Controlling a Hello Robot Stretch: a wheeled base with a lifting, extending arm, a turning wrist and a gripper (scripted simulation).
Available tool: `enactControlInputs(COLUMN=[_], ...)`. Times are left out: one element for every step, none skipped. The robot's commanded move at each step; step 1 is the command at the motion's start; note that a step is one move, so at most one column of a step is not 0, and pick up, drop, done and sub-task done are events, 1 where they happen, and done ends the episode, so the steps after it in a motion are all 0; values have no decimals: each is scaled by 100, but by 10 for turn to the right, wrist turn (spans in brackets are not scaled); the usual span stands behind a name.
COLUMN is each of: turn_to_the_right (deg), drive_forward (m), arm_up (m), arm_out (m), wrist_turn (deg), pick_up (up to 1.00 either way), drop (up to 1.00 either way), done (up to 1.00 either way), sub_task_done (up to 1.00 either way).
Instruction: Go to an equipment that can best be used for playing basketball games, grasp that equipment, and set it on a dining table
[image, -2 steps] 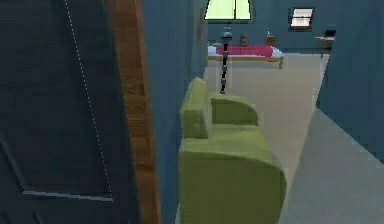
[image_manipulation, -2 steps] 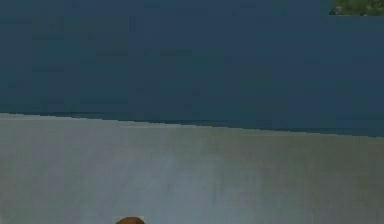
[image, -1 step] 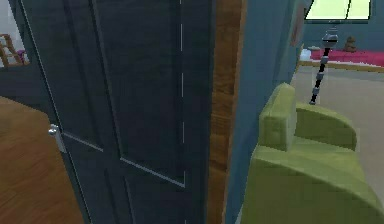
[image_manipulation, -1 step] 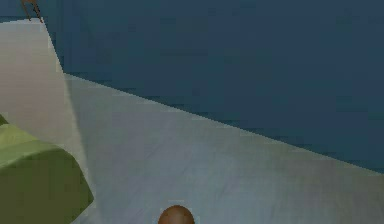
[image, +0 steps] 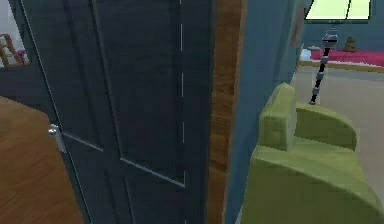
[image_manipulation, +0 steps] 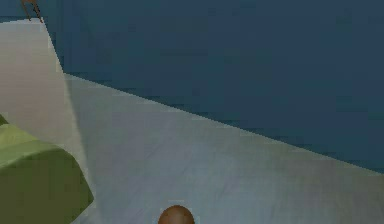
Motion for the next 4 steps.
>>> enactControlInputs(turn_to_the_right=[0,0,0,0], drive_forward=[0,0,0,0], arm_up=[0,0,0,0], arm_out=[28,0,0,0], wrist_turn=[0,450,450,450], pick_up=[0,0,0,0], drop=[0,0,0,0], done=[0,0,0,0], sub_task_done=[0,0,0,0])
